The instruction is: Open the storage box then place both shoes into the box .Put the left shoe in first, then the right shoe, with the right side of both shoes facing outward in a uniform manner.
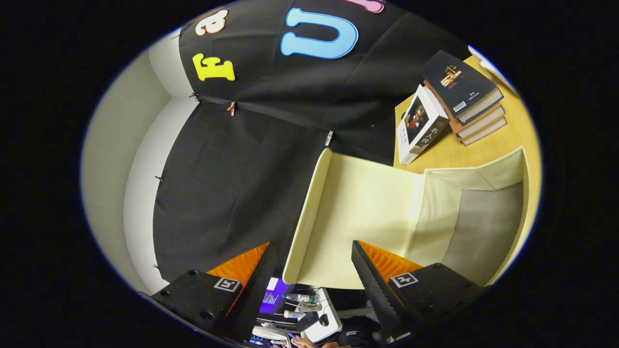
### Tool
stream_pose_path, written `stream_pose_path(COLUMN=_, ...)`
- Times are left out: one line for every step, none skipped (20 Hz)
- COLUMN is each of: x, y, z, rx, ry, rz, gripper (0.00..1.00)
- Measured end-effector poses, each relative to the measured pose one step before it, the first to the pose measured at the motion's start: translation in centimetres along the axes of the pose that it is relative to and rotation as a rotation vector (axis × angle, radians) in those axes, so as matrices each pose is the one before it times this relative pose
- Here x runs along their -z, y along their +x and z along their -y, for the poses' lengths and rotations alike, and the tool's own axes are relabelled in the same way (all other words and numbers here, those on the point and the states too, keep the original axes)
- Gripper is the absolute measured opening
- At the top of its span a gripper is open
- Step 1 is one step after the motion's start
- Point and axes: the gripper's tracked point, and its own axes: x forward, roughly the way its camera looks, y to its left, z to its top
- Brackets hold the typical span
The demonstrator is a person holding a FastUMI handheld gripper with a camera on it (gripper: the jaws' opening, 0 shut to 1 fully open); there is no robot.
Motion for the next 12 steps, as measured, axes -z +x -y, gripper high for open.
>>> stream_pose_path(x=-0.165, y=-0.454, z=0.139, rx=0.00717, ry=-0.00385, rz=0.00307, gripper=0.96)
stream_pose_path(x=-0.245, y=-0.589, z=0.31, rx=0.01532, ry=-0.00682, rz=0.01006, gripper=0.96)
stream_pose_path(x=-0.318, y=-0.65, z=0.228, rx=0.01168, ry=-0.00894, rz=0.01479, gripper=0.96)
stream_pose_path(x=-0.143, y=-0.67, z=0.028, rx=0.00783, ry=-0.01078, rz=0.01372, gripper=0.96)
stream_pose_path(x=-0.048, y=-0.751, z=0.288, rx=0.0171, ry=-0.01758, rz=0.00808, gripper=0.96)
stream_pose_path(x=0.163, y=-0.961, z=0.559, rx=0.02207, ry=-0.02087, rz=0.00221, gripper=0.96)
stream_pose_path(x=0.483, y=-0.998, z=0.505, rx=0.01818, ry=-0.01936, rz=-0.01333, gripper=0.96)
stream_pose_path(x=0.741, y=-1.157, z=0.378, rx=0.01666, ry=-0.01556, rz=-0.01913, gripper=0.96)
stream_pose_path(x=0.644, y=-1.191, z=0.552, rx=0.01988, ry=-0.0191, rz=-0.0117, gripper=0.96)
stream_pose_path(x=0.548, y=-1.358, z=0.6, rx=0.02167, ry=-0.02202, rz=-0.00738, gripper=0.97)
stream_pose_path(x=0.671, y=-1.278, z=0.808, rx=0.02675, ry=-0.02091, rz=-0.00743, gripper=0.97)
stream_pose_path(x=0.802, y=-1.199, z=0.862, rx=0.02683, ry=-0.01733, rz=-0.0082, gripper=0.97)
